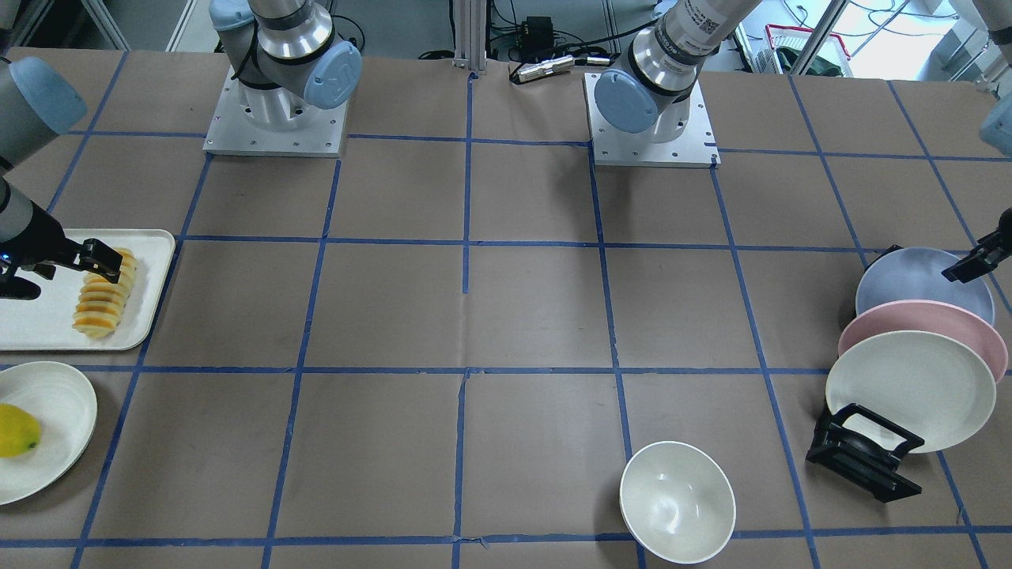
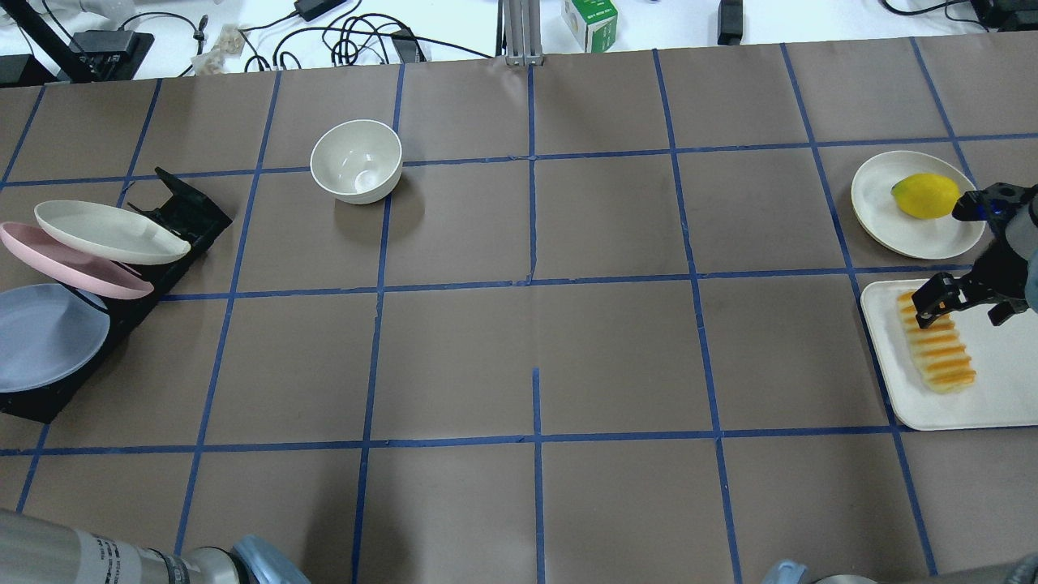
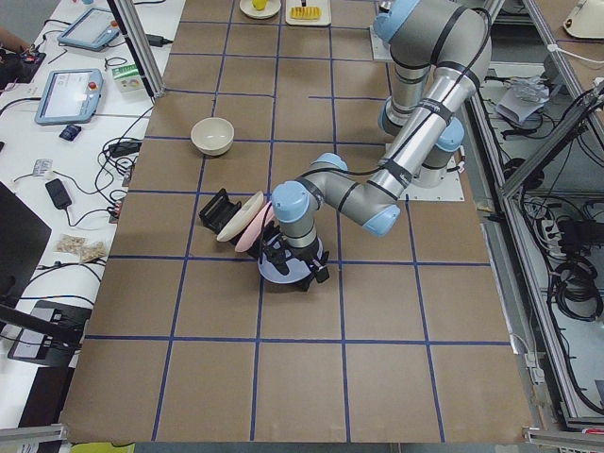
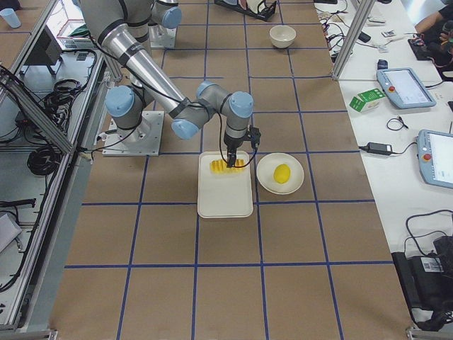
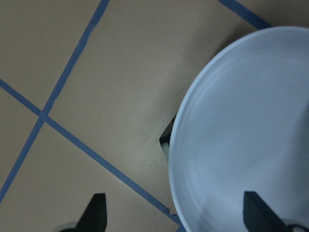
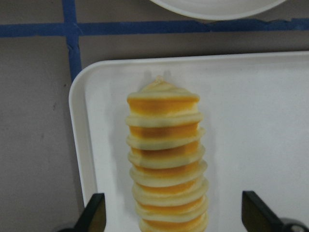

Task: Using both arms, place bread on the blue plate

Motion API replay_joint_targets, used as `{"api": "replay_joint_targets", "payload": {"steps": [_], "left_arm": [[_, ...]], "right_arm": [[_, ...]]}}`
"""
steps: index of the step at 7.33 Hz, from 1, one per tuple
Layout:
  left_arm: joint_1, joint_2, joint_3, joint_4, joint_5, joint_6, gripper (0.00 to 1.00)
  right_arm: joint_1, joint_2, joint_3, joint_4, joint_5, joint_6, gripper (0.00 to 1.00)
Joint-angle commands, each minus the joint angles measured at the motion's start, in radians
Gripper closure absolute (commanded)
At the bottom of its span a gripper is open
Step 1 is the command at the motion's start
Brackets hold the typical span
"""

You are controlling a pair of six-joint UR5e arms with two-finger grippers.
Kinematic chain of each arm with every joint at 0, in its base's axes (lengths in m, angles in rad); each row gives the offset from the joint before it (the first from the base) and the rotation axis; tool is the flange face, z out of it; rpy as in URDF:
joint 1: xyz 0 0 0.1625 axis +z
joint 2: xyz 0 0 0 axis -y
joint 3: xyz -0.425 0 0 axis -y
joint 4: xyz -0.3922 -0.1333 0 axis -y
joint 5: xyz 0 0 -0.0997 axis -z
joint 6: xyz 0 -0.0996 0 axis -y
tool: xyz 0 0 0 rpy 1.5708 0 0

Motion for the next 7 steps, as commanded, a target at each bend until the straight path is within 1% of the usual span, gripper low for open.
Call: {"api": "replay_joint_targets", "payload": {"steps": [1,2,3,4,5,6,7], "left_arm": [[0.0,-0.01,0.003,0.0,-0.005,-0.002,0.54],[0.0,-0.009,0.003,0.0,-0.009,-0.002,0.71],[0.0,-0.009,0.003,0.0,-0.011,-0.002,0.74],[0.0,-0.009,0.003,0.0,-0.012,0.001,0.74],[0.0,-0.009,0.003,-0.001,-0.011,0.004,0.96],[0.0,-0.009,0.004,-0.001,-0.011,0.008,1.0],[0.0,-0.007,0.01,-0.001,-0.008,0.008,1.0]], "right_arm": [[-0.003,0.048,0.0,-0.004,-0.002,0.006,0.0],[-0.003,0.06,0.0,-0.004,-0.002,0.005,0.0],[-0.003,0.076,-0.001,-0.004,-0.002,0.002,0.0],[-0.003,0.093,-0.006,-0.004,-0.003,0.002,0.0],[-0.003,0.097,-0.006,-0.004,-0.016,0.005,0.0],[-0.003,0.097,-0.003,-0.004,-0.017,0.002,0.0],[-0.003,0.102,-0.003,-0.016,-0.016,0.005,0.0]]}}
